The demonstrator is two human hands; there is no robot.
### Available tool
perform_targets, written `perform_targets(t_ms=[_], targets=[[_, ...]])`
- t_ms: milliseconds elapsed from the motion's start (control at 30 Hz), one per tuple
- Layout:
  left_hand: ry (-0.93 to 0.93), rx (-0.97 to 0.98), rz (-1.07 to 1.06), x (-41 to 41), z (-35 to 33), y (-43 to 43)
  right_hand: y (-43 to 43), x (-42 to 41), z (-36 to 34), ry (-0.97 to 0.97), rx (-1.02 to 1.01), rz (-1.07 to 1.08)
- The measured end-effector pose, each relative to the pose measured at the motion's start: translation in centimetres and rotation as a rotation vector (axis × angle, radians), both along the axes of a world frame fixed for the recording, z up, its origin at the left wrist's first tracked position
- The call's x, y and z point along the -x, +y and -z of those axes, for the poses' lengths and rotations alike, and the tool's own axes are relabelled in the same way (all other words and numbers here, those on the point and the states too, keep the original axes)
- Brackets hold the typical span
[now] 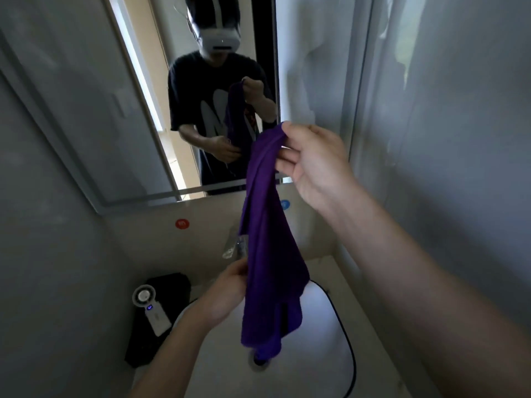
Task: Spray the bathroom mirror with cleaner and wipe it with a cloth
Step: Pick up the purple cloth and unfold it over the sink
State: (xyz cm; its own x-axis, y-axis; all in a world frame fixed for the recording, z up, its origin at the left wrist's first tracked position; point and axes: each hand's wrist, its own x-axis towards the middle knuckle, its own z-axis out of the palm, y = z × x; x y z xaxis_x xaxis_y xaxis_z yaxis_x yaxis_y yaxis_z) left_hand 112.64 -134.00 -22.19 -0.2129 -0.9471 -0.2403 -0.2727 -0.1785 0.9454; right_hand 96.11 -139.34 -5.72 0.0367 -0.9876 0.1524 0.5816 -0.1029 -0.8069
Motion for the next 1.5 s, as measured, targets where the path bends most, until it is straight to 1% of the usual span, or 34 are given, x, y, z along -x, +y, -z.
perform_targets(t_ms=[100, 133, 200, 267, 367, 500, 600, 667, 700, 867, 900, 1000, 1033, 1067, 1100, 1133, 1167, 1233, 1300, 1433, 1500], targets=[[-0.128, -0.027, 0.122, -1.8, -1.0, 0.5, -0.4, -1.2, -2.5, -0.101, 0.012, -0.022], [-0.132, -0.016, 0.158, -2.0, -1.3, 0.6, -0.6, -1.5, -3.0, -0.112, 0.010, -0.020], [-0.030, -0.001, 0.194, -2.3, -1.7, 0.8, -1.2, -1.9, -3.8, -0.121, 0.005, -0.005], [0.156, -0.003, 0.183, -2.8, -2.3, 1.1, -1.9, -2.0, -4.0, -0.123, 0.005, 0.003], [0.535, -0.030, 0.092, -3.4, -3.2, 1.6, -3.2, -1.7, -3.2, -0.082, -0.028, 0.043], [0.958, -0.043, -0.046, -2.9, -5.2, 1.7, -3.5, -1.0, 0.4, -0.010, -0.152, 0.069], [1.292, 0.000, -0.017, -2.2, -5.9, 0.7, -2.7, 0.0, 4.1, 0.052, -0.200, 0.007], [1.414, 0.026, -0.015, -1.8, -5.6, -0.2, -2.3, 1.0, 6.9, 0.086, -0.188, -0.054], [1.432, 0.036, -0.015, -1.6, -5.3, -0.5, -2.0, 1.5, 8.4, 0.095, -0.194, -0.070], [1.221, 0.042, 0.016, 0.0, -4.8, -0.4, -0.7, 3.2, 15.5, 0.205, -0.274, -0.053], [1.192, 0.044, 0.018, 0.2, -4.9, -0.3, 0.0, 3.3, 16.5, 0.273, -0.295, -0.031], [1.120, 0.026, 0.003, 0.4, -5.8, -0.5, 2.3, 3.5, 20.9, 0.611, -0.423, 0.124], [1.109, 0.023, 0.016, 0.3, -6.1, -0.5, 3.1, 3.5, 22.5, 0.698, -0.477, 0.143], [1.100, 0.019, 0.018, 0.2, -6.5, -0.6, 3.8, 3.4, 24.0, 0.768, -0.535, 0.117], [1.080, 0.018, 0.024, 0.1, -6.9, -0.6, 4.7, 3.1, 25.2, 0.790, -0.585, 0.038], [1.054, 0.023, 0.049, 0.0, -7.4, -0.6, 5.5, 2.6, 25.7, 0.755, -0.626, -0.064], [1.041, 0.034, 0.092, -0.1, -8.0, -0.7, 6.1, 1.8, 25.7, 0.680, -0.650, -0.160], [1.014, 0.055, 0.175, -0.5, -9.1, -1.0, 6.2, 0.3, 24.3, 0.499, -0.612, -0.260], [0.983, 0.058, 0.242, -1.2, -10.2, -1.7, 5.0, -0.8, 22.9, 0.448, -0.516, -0.256], [0.863, 0.065, 0.364, -3.3, -12.4, -2.9, 3.8, -1.0, 20.2, 0.537, -0.415, -0.057], [0.759, 0.051, 0.356, -4.3, -13.7, -3.3, 3.5, -0.4, 20.1, 0.563, -0.287, -0.052]])
